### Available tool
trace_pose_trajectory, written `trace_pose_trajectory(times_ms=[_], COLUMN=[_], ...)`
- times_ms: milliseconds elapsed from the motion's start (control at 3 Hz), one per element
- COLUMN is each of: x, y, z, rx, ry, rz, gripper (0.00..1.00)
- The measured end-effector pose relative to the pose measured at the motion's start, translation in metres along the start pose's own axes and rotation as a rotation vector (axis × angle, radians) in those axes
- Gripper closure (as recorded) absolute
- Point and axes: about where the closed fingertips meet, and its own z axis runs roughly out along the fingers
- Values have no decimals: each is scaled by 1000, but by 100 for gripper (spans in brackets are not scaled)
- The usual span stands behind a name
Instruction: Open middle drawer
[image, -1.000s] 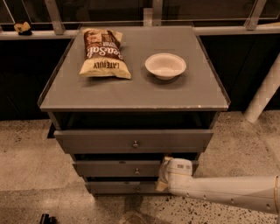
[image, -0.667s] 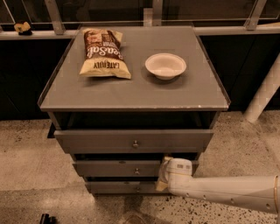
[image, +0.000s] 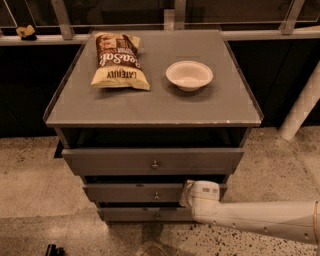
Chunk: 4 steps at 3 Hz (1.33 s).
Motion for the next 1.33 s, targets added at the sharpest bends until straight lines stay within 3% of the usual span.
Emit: trace_pose_trajectory(times_ms=[667,1000,1333], x=[0,-1,10], y=[0,-1,9], z=[0,-2,-9], rx=[0,0,3], ry=[0,0,7], rz=[0,0,-9], gripper=[88,100,100])
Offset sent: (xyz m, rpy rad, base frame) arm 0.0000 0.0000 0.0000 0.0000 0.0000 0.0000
